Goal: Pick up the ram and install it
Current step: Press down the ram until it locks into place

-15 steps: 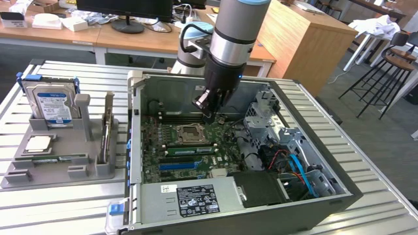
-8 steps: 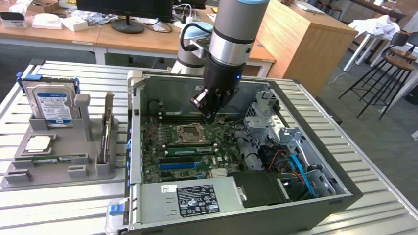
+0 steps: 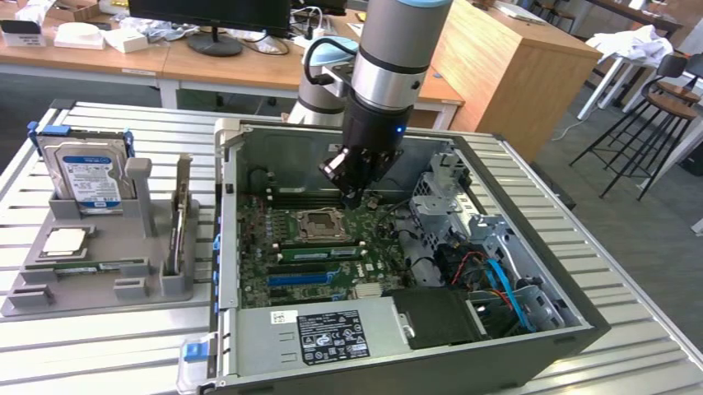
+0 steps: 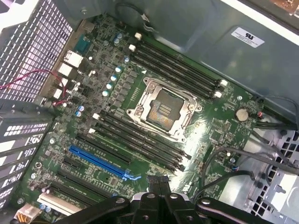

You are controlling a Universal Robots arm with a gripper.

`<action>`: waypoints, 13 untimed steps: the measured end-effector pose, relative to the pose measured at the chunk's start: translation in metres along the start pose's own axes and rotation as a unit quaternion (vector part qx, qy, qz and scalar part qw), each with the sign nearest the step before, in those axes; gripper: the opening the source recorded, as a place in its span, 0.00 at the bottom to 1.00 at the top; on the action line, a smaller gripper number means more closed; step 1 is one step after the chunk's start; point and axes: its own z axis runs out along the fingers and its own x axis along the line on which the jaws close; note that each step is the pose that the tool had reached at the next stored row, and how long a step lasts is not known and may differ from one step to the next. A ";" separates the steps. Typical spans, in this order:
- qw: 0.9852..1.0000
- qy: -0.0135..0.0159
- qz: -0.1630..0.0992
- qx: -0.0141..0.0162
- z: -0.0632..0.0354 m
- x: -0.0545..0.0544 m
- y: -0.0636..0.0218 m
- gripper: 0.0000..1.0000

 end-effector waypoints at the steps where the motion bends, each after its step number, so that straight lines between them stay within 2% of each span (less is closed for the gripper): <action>1: 1.000 0.000 0.002 0.000 0.0000 0.000 0.0000 0.10; 5: 1.000 0.002 0.008 -0.001 0.0000 0.000 0.0000 0.10; 13: 1.000 0.011 0.023 -0.004 0.0000 0.000 0.0000 0.10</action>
